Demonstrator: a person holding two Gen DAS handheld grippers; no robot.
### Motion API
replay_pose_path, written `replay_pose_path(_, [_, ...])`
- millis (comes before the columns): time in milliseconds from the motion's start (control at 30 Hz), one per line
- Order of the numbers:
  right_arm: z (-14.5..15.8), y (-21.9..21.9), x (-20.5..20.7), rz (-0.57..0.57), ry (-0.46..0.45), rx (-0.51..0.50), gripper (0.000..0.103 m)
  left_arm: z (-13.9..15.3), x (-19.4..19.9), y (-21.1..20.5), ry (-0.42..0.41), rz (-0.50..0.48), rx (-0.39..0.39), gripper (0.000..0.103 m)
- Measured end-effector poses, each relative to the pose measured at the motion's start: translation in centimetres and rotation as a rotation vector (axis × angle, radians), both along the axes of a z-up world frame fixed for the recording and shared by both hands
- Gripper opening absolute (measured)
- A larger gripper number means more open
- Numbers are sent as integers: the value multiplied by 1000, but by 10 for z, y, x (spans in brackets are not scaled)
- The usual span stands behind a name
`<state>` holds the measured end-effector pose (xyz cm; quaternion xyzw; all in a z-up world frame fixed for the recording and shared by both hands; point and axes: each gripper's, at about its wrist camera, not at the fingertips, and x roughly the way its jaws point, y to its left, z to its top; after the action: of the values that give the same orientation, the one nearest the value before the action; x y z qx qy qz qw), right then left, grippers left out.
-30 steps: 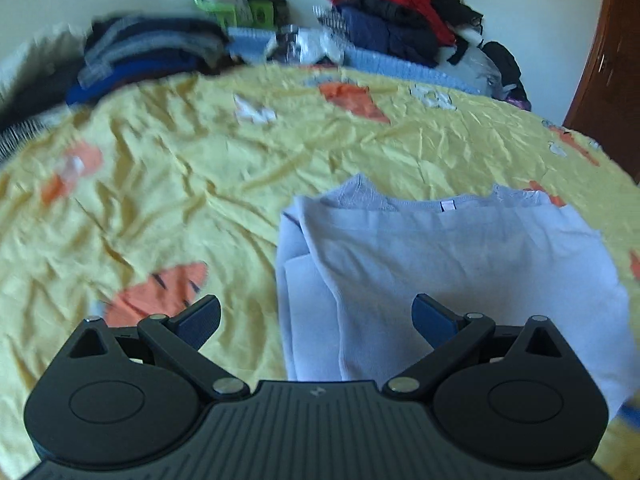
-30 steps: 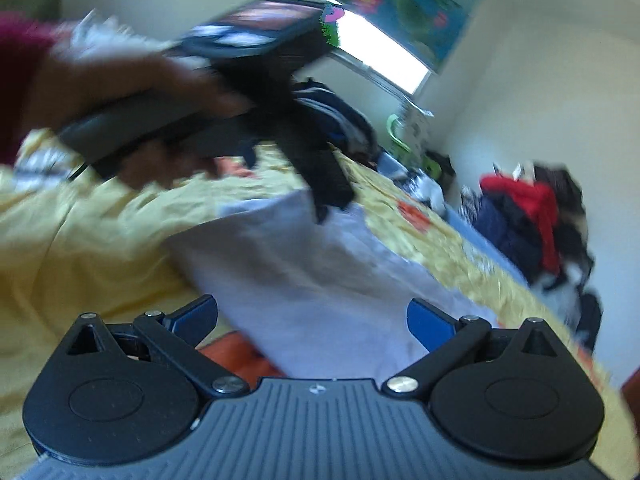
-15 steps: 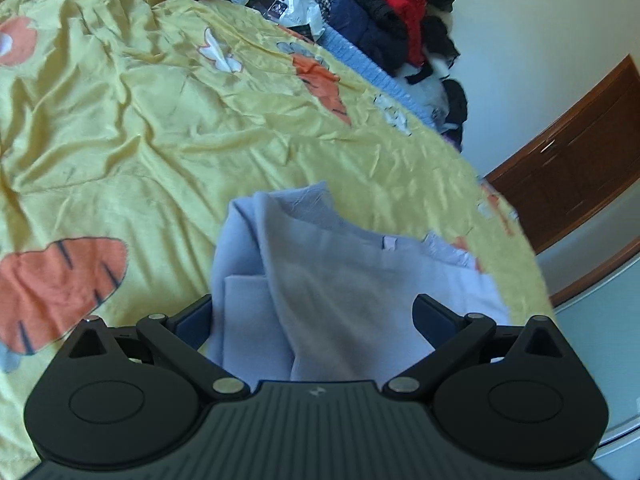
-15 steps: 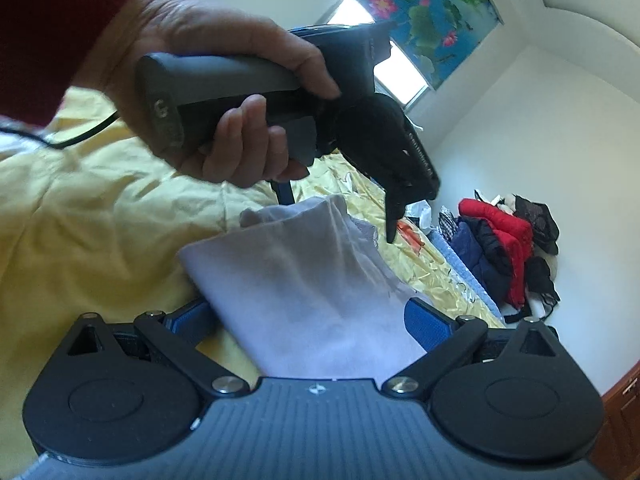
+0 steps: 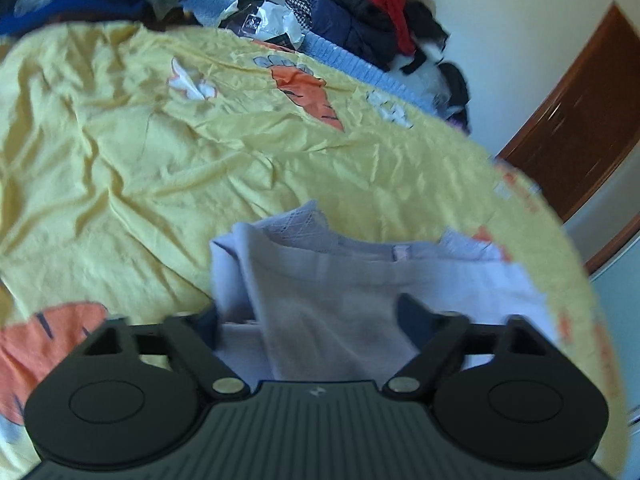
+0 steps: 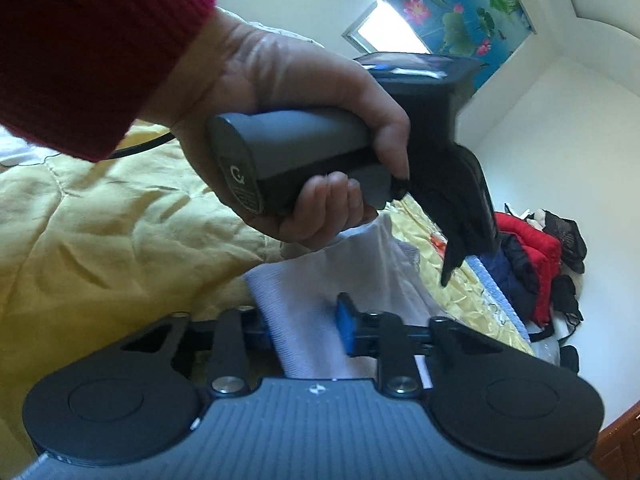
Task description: Fold small clothes
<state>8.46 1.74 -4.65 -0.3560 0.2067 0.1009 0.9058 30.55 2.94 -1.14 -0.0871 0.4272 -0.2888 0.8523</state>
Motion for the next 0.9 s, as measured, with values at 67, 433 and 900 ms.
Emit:
replay_pose_path(67, [-1, -1, 0, 9, 7, 7, 20, 0, 0, -1, 4, 13, 32, 39])
replay_pose_path(433, [17, -24, -15, 43, -11, 163, 4, 21, -25, -22, -105, 57, 137, 14])
replay_pose_path(900, [53, -108, -51, -41, -78, 536, 4, 63, -38, -53, -86, 148, 195, 14])
